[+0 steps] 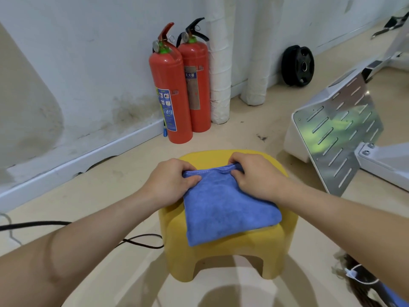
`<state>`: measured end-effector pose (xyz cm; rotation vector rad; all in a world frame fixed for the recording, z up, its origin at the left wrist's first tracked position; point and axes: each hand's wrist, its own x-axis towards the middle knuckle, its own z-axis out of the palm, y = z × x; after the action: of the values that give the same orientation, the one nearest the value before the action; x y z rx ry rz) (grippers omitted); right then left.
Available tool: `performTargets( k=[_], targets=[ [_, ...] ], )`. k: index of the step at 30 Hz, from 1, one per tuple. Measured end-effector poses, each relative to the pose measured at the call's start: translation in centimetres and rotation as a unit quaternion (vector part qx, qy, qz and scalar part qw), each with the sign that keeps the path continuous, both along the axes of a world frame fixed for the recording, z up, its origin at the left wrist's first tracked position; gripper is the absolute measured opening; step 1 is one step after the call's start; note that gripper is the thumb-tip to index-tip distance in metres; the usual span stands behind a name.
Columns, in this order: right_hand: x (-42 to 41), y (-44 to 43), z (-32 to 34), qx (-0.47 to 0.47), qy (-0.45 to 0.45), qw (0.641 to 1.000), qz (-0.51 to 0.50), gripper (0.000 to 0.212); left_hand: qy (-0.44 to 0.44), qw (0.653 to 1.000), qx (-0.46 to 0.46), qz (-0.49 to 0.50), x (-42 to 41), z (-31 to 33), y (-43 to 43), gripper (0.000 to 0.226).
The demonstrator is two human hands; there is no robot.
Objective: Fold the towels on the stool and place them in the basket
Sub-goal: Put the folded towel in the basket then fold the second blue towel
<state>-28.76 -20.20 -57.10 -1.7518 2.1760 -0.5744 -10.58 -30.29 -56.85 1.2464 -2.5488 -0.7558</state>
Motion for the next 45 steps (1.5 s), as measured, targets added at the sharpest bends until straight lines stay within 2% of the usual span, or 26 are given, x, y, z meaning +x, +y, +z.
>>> performTargets(
  k=[6, 8, 11, 14, 16, 18, 23, 27, 30, 33, 35, 38, 42, 43, 45],
  targets=[
    [-0.2, -0.6, -0.2, 0.031, 0.077, 0.997, 0.002, 0.012, -0.034, 0.999, -0.011, -0.012, -0.3, 0.2, -0.1, 0.019],
    [-0.6, -0.7, 0.1, 0.046, 0.040, 0.998, -0.014, 0.014, -0.041, 0.999, -0.015, -0.017, -0.3, 0.2, -0.1, 0.019],
    [-1.3, -0.4, 0.9, 0.094, -0.077, 0.991, -0.057, 0.028, -0.053, 0.998, -0.024, -0.021, -0.2, 0.1, -0.1, 0.019],
    [-2.3, 0.3, 1.8, 0.161, -0.233, 0.956, -0.079, 0.035, -0.062, 0.997, -0.031, -0.024, -0.4, 0.3, 0.1, 0.019],
    [-3.1, 0.5, 2.0, 0.187, -0.292, 0.935, -0.071, 0.038, -0.066, 0.997, -0.033, -0.025, -0.4, 0.3, 0.1, 0.018],
    [-3.4, 0.6, 1.9, 0.190, -0.318, 0.927, -0.059, 0.036, -0.073, 0.996, -0.040, -0.030, -0.4, 0.5, 0.1, 0.018],
    [-2.8, 0.7, 1.0, 0.174, -0.290, 0.937, -0.088, 0.030, -0.069, 0.997, -0.024, -0.035, -0.7, 0.5, 0.3, 0.012],
    [-2.7, 1.1, 1.7, 0.179, -0.359, 0.912, -0.083, 0.031, -0.063, 0.996, 0.046, -0.037, -0.8, 0.7, 0.4, 0.021],
    [-2.7, 1.4, 2.2, 0.203, -0.422, 0.882, -0.045, 0.032, 0.009, 0.998, 0.065, -0.008, -0.3, 0.5, 0.0, 0.021],
    [-2.9, 1.4, 2.1, 0.231, -0.466, 0.854, -0.007, 0.054, 0.132, 0.986, 0.067, 0.074, 0.2, 0.7, -0.2, 0.023],
    [-2.9, 1.2, 2.1, 0.254, -0.448, 0.857, 0.029, 0.061, 0.198, 0.969, 0.089, 0.113, 0.3, 0.8, -0.3, 0.024],
    [-2.6, 0.8, 2.8, 0.290, -0.370, 0.880, 0.070, 0.053, 0.246, 0.953, 0.125, 0.123, 0.3, 0.6, -0.3, 0.029],
    [-2.0, 0.5, 3.6, 0.301, -0.205, 0.930, 0.050, 0.054, 0.243, 0.949, 0.136, 0.146, 0.5, 0.6, -0.7, 0.028],
    [-2.0, 0.4, 3.4, 0.282, -0.189, 0.940, 0.031, 0.049, 0.228, 0.950, 0.145, 0.157, 0.7, 0.8, -1.0, 0.028],
    [-2.0, 0.4, 2.8, 0.235, -0.211, 0.949, -0.010, 0.039, 0.162, 0.953, 0.189, 0.170, 1.1, 1.2, -1.8, 0.020]
  ],
)
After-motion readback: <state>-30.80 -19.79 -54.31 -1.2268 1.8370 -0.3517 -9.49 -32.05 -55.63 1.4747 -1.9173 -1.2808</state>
